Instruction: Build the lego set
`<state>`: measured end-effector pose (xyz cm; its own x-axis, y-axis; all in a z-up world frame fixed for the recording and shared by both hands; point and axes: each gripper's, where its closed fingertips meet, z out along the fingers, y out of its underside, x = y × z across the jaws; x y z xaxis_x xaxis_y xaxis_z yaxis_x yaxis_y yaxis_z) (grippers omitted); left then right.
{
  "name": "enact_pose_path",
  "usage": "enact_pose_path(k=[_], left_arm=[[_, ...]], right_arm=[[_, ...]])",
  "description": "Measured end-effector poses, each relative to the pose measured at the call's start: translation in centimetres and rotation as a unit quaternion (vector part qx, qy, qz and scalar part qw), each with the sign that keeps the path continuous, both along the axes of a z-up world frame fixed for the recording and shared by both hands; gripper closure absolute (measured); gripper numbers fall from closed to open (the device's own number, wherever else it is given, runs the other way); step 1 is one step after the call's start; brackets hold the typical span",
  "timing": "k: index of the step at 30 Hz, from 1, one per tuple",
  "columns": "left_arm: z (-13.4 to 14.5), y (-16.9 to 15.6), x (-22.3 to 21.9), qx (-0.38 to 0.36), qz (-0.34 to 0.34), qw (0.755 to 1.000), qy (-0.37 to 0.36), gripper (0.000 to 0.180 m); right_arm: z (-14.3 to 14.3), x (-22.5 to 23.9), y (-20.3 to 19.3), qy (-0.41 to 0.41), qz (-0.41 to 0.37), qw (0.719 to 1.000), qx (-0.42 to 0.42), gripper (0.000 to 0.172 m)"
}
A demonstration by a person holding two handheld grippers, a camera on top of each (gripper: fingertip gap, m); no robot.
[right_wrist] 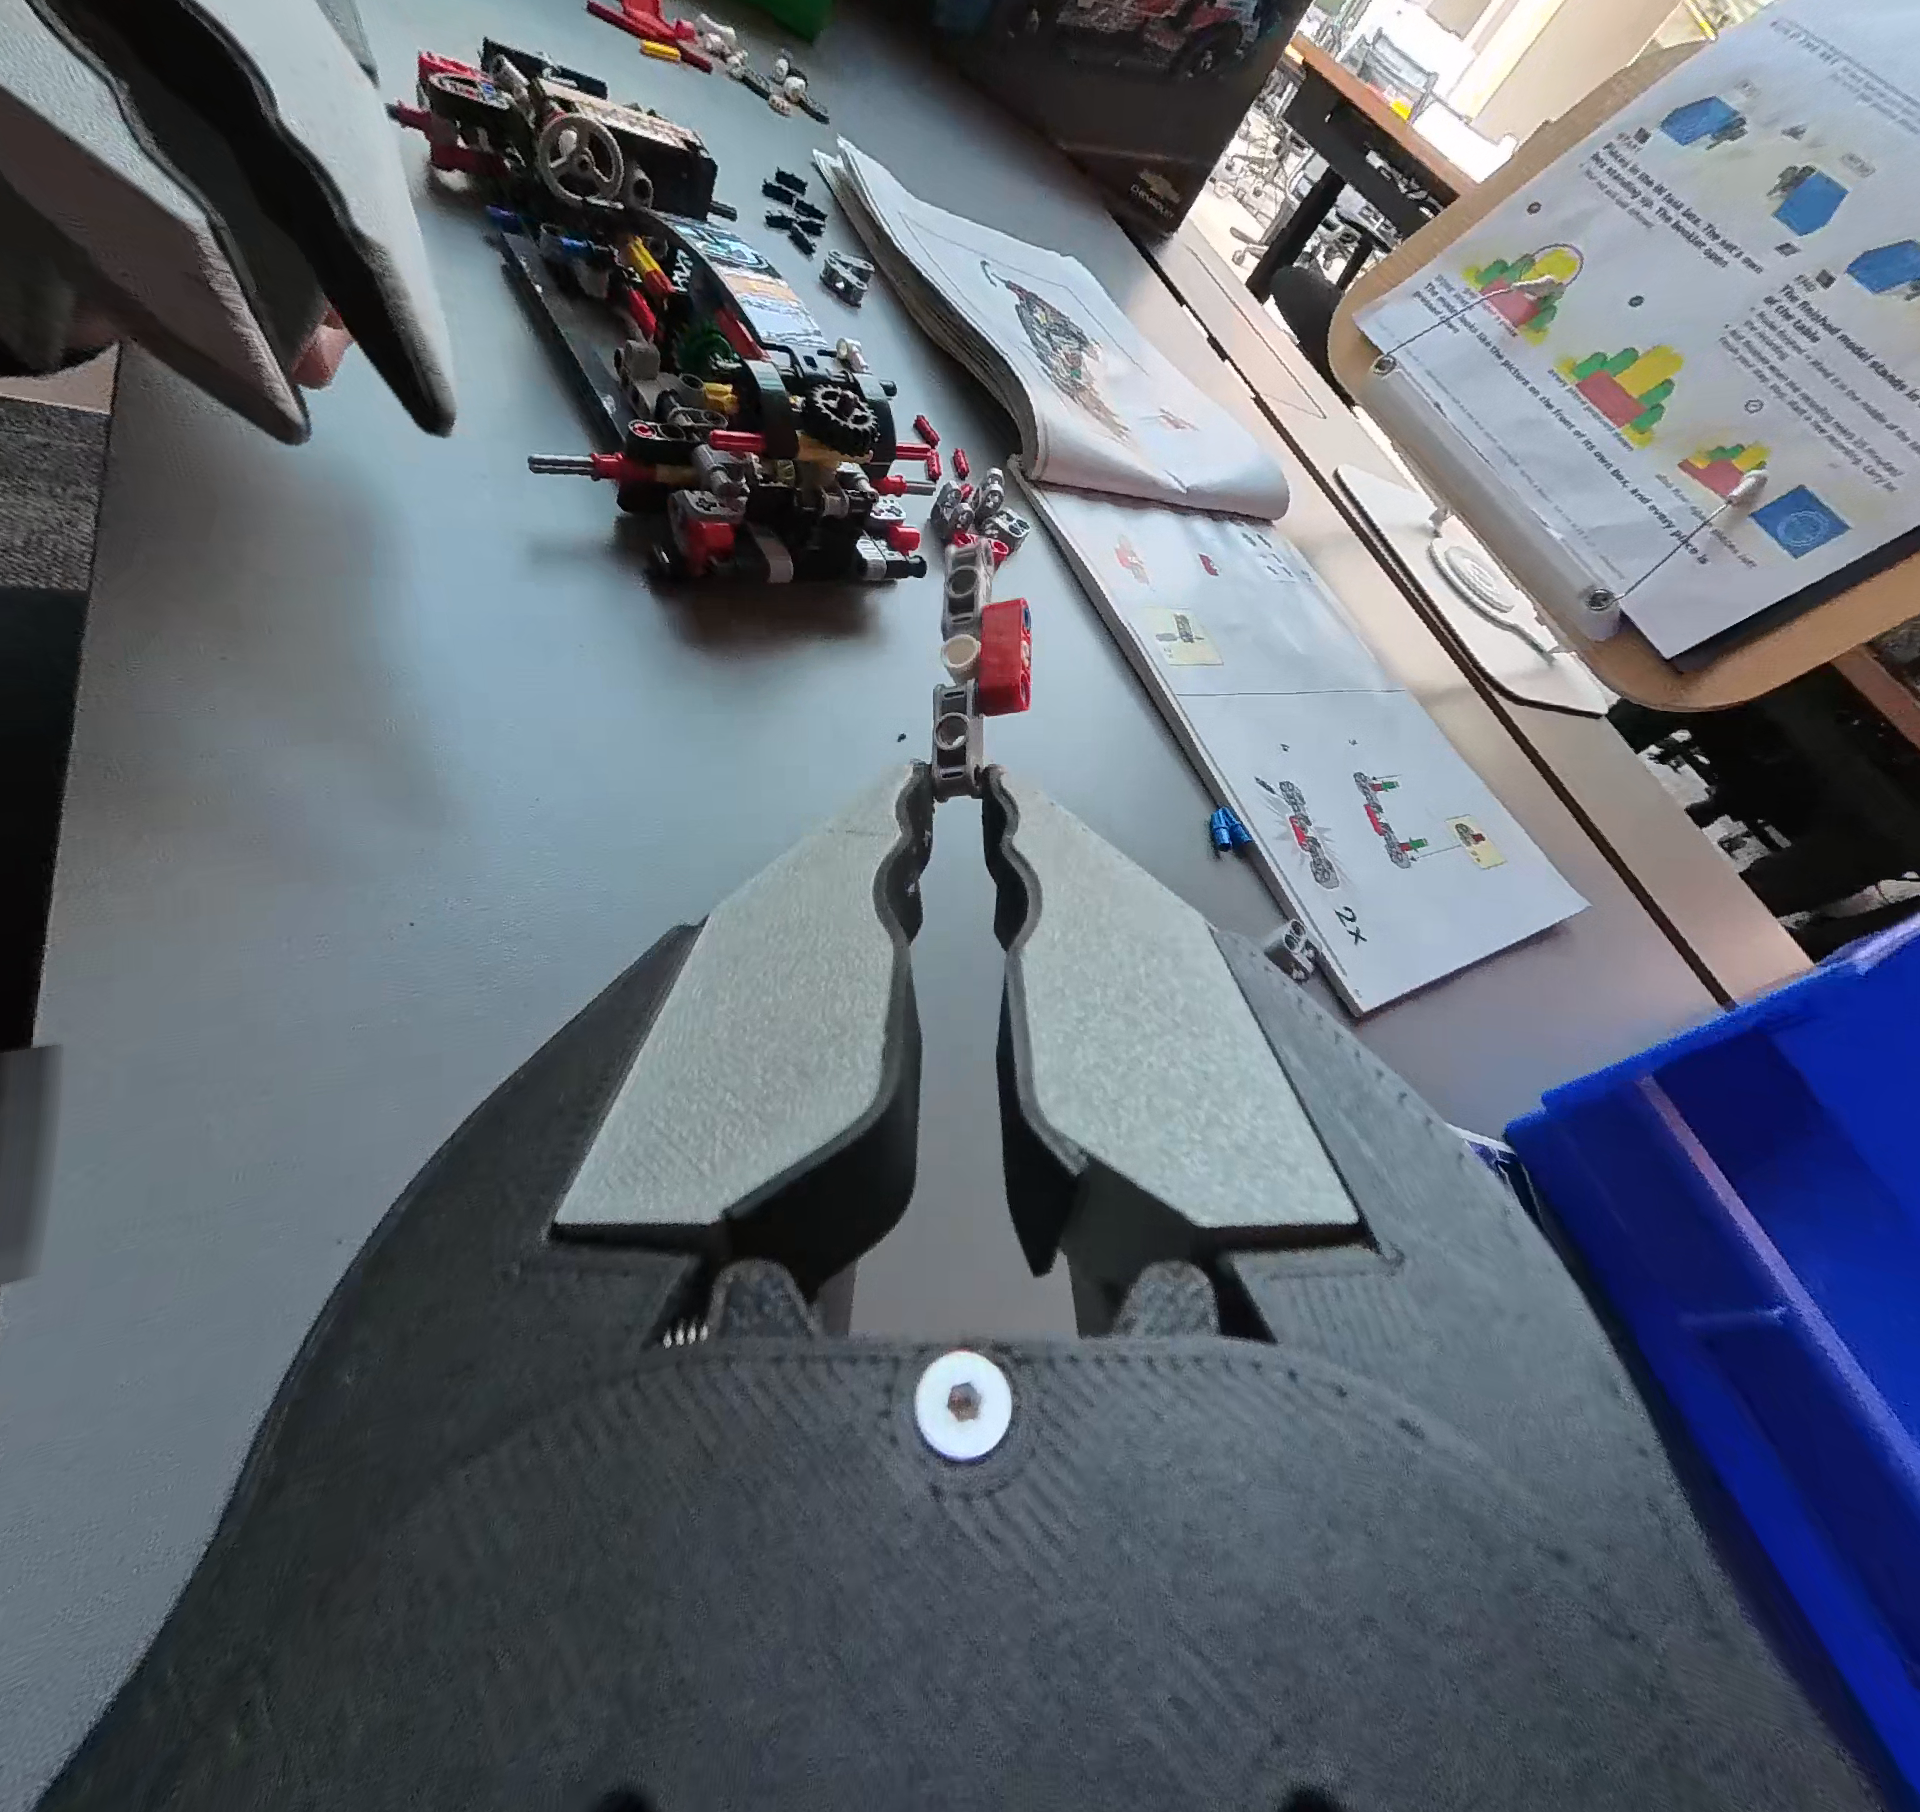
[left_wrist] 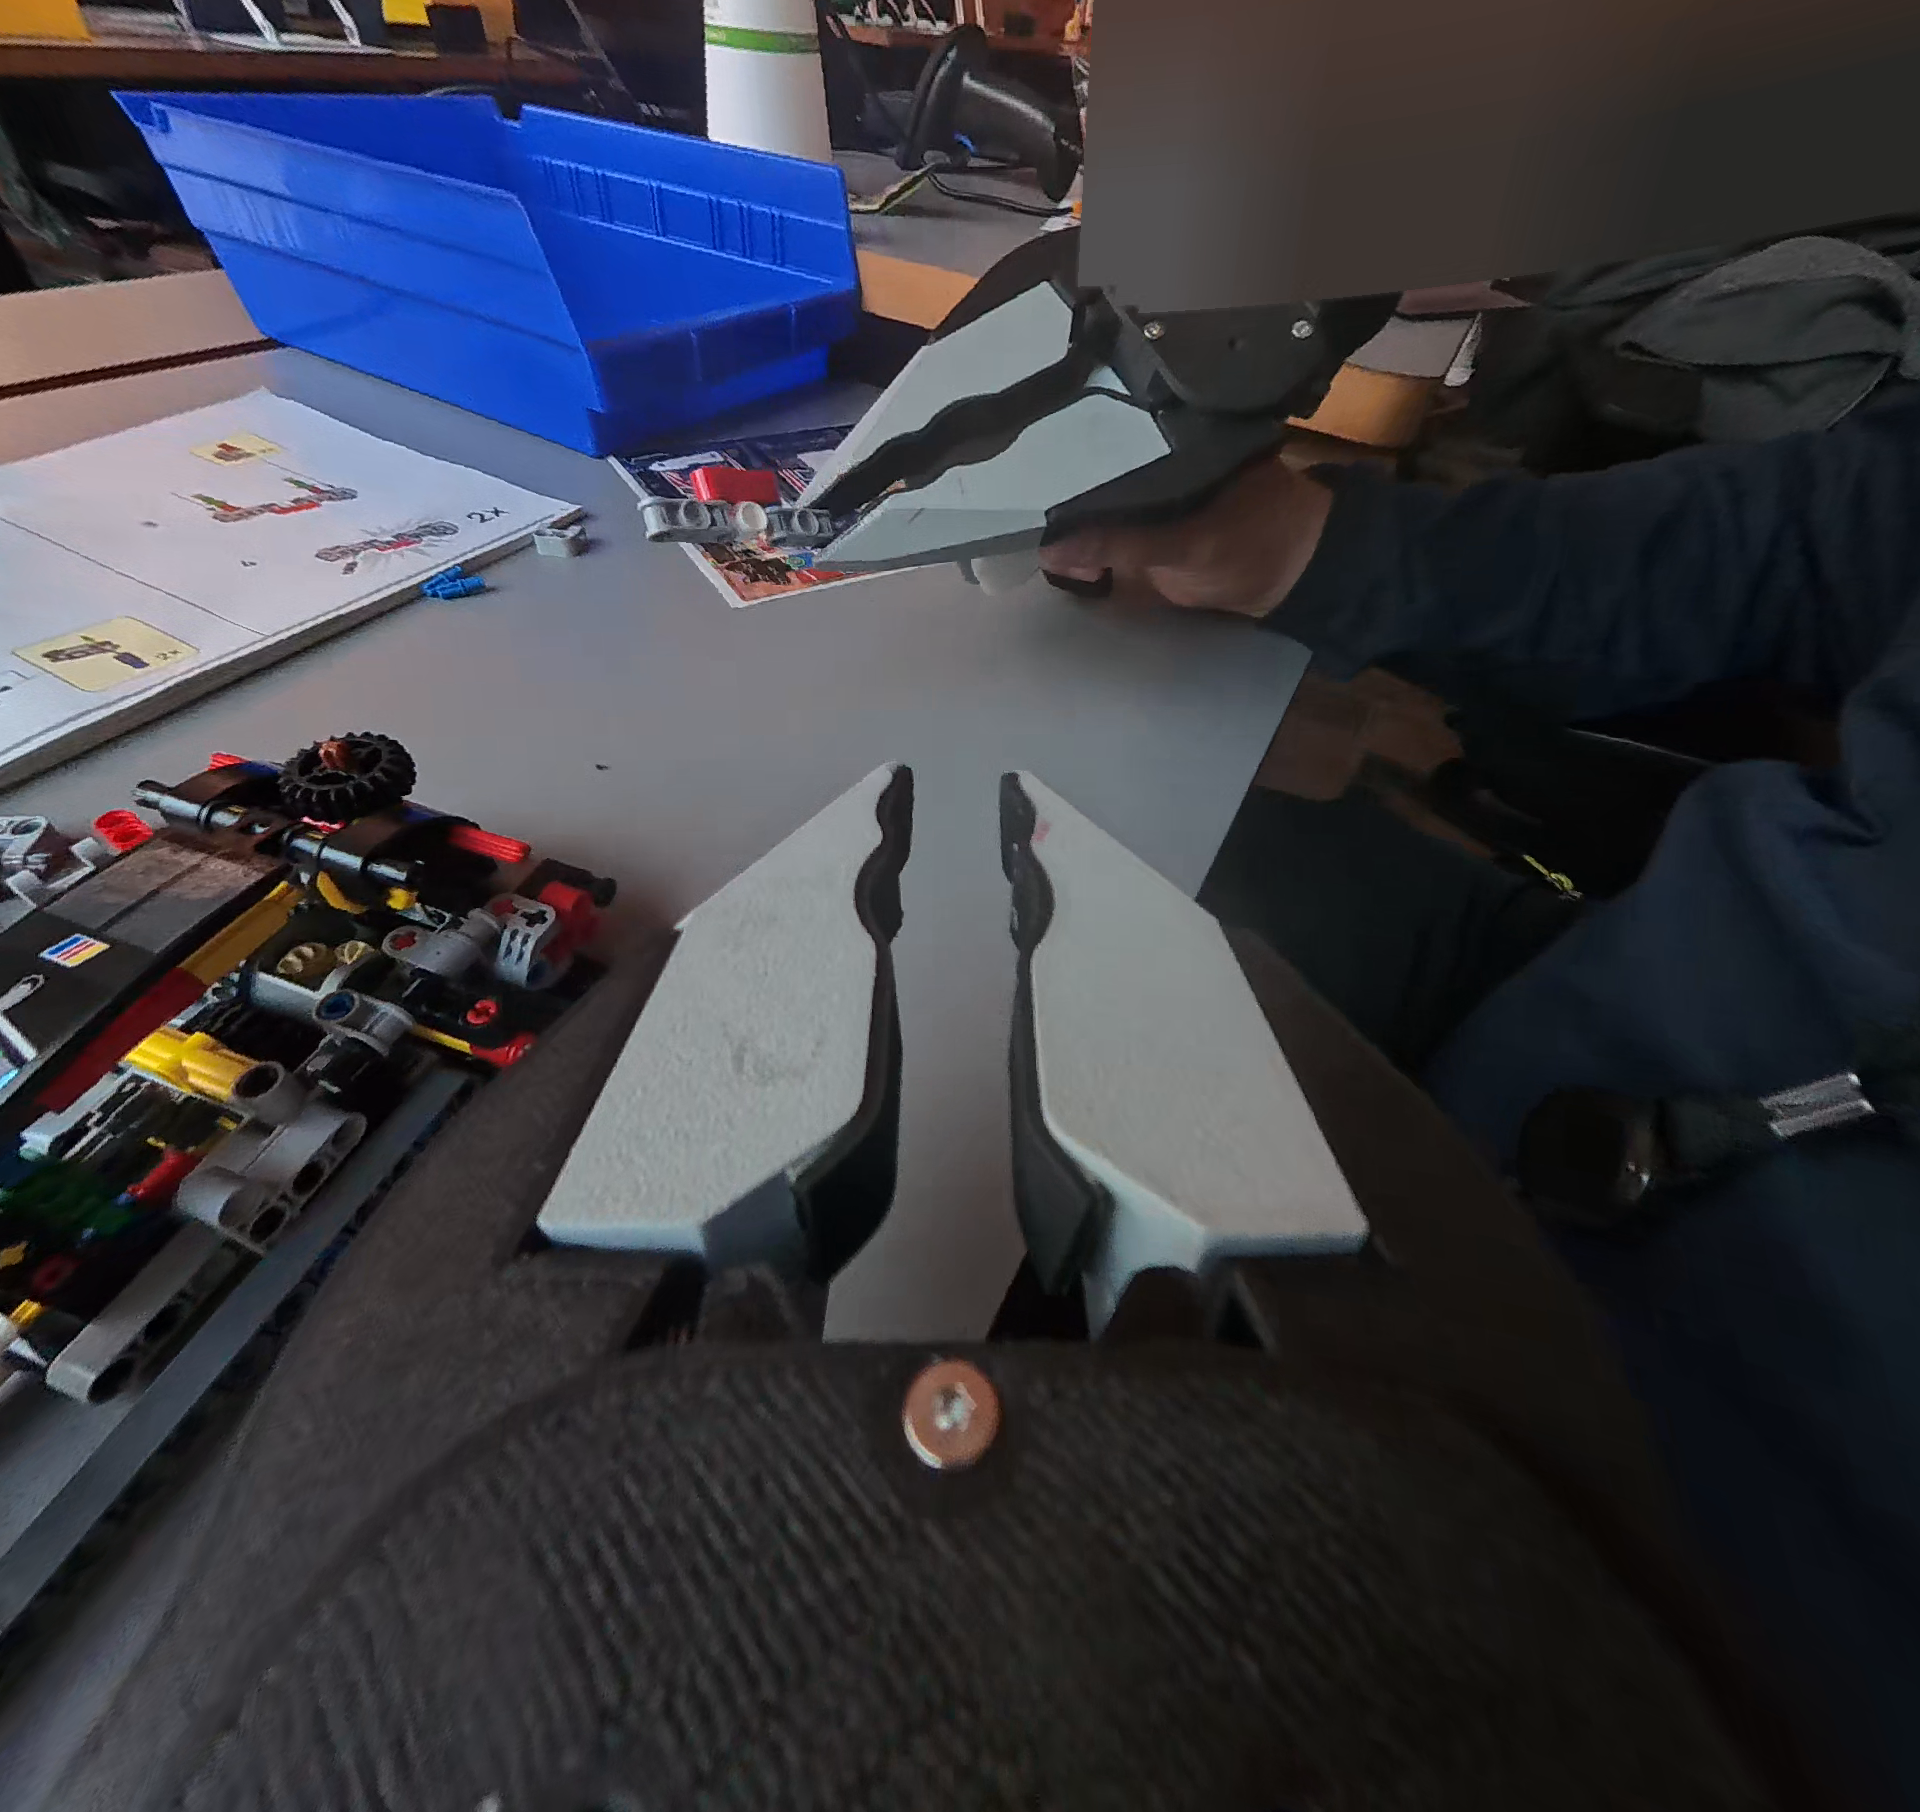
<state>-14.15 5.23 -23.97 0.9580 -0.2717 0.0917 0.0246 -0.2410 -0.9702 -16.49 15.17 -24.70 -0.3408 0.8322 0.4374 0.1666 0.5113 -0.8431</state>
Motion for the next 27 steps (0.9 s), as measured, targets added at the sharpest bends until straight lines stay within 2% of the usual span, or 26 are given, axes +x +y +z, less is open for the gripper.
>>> enact_pose_path(k=[8, 27], left_arm=[[-1.0, 0.5, 0.9, -0.018, -0.01, 0.999, 0.035, 0.168], [-1.4, 1.0, 0.9, -0.038, -0.013, 0.999, 0.01, 0.17]], right_arm=[[-0.2, 0.1, -0.1, 0.0, 0.0, 1.0, 0.013, 0.166], [0.0, 0.6, -0.9, 0.006, 0.022, 1.0, 0.02, 0.166]])
